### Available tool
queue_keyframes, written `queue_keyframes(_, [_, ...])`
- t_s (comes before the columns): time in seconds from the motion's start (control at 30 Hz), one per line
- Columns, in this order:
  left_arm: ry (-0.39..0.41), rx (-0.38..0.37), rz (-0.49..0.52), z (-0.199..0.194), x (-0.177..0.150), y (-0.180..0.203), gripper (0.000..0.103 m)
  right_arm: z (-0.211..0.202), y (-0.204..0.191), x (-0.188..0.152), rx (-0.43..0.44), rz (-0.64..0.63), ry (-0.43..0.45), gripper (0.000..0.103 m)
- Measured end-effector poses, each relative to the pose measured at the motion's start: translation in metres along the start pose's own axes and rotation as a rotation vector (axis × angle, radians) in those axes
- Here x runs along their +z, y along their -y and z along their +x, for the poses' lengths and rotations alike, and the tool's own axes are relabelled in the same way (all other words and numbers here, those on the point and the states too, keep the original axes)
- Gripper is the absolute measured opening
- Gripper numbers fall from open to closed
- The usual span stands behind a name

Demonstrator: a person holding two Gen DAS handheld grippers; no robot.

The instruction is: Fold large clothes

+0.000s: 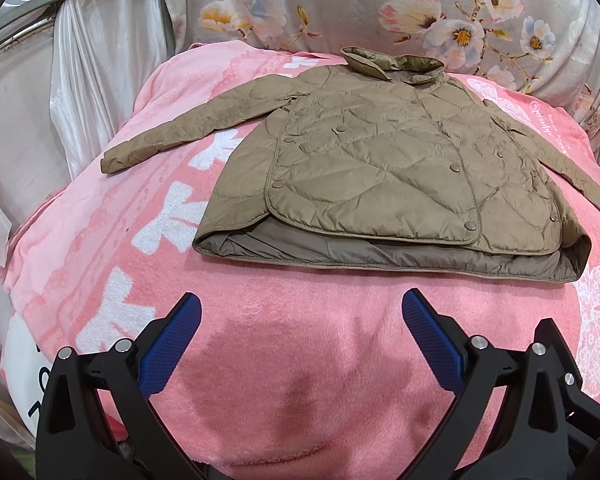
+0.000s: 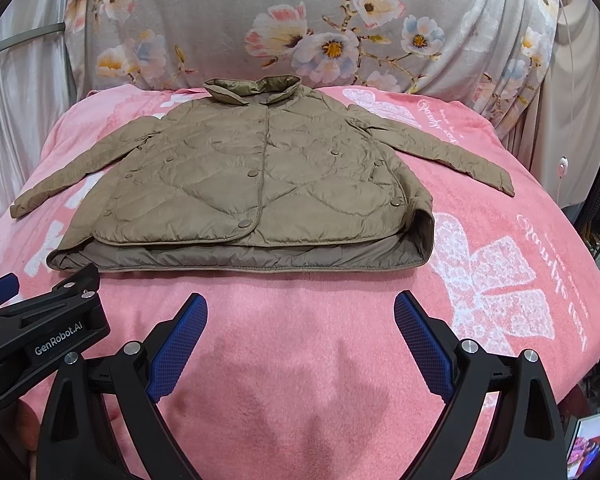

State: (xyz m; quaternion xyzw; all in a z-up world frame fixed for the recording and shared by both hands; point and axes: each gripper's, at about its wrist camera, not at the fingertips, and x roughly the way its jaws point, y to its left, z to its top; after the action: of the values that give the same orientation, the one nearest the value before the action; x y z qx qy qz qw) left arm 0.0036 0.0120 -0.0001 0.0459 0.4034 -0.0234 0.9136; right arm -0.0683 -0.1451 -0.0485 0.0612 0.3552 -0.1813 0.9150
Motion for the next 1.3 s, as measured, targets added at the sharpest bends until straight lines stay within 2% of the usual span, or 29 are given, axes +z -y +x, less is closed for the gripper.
queue_keyframes(0.67, [-0.010, 0.006, 0.004, 0.006, -0.009, -0.001, 0.098, 0.006, 0.001, -0.010, 0.005, 0.002, -0.012, 0.093])
queue_keyframes(0.97, [-0.031, 0.008, 0.012, 0.018, -0.003, 0.005, 0.098, 0.018, 0.003, -0.003, 0.018, 0.002, -0.035, 0.093])
queue_keyframes(1.17, [-0.050, -0.019, 0.013, 0.033, 0.009, 0.007, 0.098, 0.031, 0.022, 0.013, 0.062, 0.056, -0.007, 0.093])
queue_keyframes(1.3, [-0.057, -0.022, -0.018, 0.048, 0.025, -0.001, 0.098, 0.059, 0.062, 0.039, 0.052, 0.135, -0.032, 0.093])
